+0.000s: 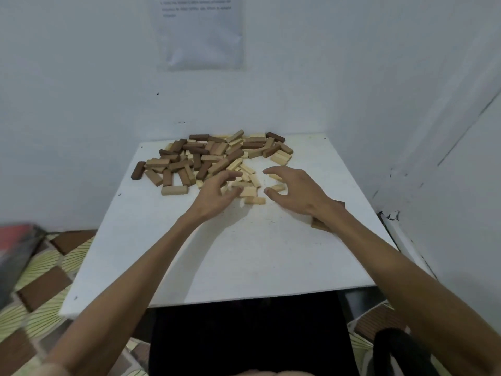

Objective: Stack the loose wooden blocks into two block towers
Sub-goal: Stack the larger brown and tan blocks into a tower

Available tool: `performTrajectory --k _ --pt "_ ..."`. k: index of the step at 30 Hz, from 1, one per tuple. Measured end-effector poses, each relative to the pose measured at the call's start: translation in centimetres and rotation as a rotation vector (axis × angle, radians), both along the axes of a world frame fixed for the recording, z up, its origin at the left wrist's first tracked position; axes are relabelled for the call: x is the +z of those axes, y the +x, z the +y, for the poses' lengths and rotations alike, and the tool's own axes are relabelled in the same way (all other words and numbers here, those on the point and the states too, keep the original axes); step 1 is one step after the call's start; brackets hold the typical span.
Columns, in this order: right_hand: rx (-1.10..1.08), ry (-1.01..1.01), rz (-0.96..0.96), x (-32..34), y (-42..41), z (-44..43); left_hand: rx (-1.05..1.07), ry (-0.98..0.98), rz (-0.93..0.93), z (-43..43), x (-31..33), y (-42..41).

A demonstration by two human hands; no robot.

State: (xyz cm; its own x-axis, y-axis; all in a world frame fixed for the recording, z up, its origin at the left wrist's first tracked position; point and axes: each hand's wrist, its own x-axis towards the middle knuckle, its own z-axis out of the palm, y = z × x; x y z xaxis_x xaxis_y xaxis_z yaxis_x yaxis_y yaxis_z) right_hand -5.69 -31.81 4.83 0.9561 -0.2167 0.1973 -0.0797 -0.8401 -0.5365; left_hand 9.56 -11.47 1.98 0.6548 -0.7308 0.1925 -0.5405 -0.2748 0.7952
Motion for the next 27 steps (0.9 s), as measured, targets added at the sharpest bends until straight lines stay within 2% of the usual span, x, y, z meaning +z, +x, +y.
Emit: performTrajectory --k 7,12,16,21,27 --pt "0.097 -0.066 0.065 -0.6 5.7 2.7 0.158 0.028 -0.059 4.2 -0.1 2.7" --pt "0.145 -0.118 0.102 -1.2 9.1 3.9 0.178 0.092 -0.052 5.3 0.5 4.4" --pt "0.189 -0.156 0.057 -1.5 12.0 3.9 0.217 0.163 -0.202 4.9 0.6 6.2" --pt "0.188 -0.299 0.063 -2.0 15.0 3.3 0.215 0.291 -0.346 3.7 0.1 8.0" --pt "0.231 -0.419 0.038 -2.7 16.9 2.4 0.264 0.446 -0.413 2.4 -0.5 8.6"
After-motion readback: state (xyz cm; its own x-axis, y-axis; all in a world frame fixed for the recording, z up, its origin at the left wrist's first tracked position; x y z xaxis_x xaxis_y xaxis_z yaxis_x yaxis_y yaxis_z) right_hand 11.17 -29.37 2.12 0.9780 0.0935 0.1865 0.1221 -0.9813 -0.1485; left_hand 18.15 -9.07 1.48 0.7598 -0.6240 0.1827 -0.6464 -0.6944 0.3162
